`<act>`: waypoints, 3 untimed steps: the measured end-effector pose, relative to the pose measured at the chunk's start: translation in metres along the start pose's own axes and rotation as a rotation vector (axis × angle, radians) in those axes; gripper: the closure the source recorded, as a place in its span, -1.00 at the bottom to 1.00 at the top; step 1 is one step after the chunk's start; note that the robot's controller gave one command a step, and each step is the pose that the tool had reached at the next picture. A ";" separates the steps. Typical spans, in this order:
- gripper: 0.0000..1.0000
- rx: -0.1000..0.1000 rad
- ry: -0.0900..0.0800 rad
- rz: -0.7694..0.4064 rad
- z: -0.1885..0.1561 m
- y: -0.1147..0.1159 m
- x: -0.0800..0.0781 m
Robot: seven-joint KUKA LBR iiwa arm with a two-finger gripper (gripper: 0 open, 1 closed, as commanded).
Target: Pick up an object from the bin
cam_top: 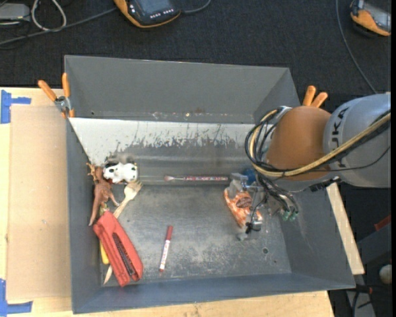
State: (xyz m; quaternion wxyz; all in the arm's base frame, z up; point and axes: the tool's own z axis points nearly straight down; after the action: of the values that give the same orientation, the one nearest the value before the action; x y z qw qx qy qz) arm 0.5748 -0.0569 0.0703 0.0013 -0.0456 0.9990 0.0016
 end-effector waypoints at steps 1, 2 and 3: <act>-1.00 0.001 0.002 -0.014 -0.011 -0.019 0.024; -1.00 0.000 -0.002 0.118 -0.003 -0.050 -0.005; 1.00 0.000 0.003 -0.091 -0.008 -0.083 -0.018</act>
Offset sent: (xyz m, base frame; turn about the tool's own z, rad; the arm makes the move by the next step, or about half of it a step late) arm 0.0197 -0.0588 -0.0003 0.1384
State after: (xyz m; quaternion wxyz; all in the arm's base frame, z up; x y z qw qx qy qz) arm 0.6002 -0.1378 0.0784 0.0000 -0.0909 0.9959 0.0017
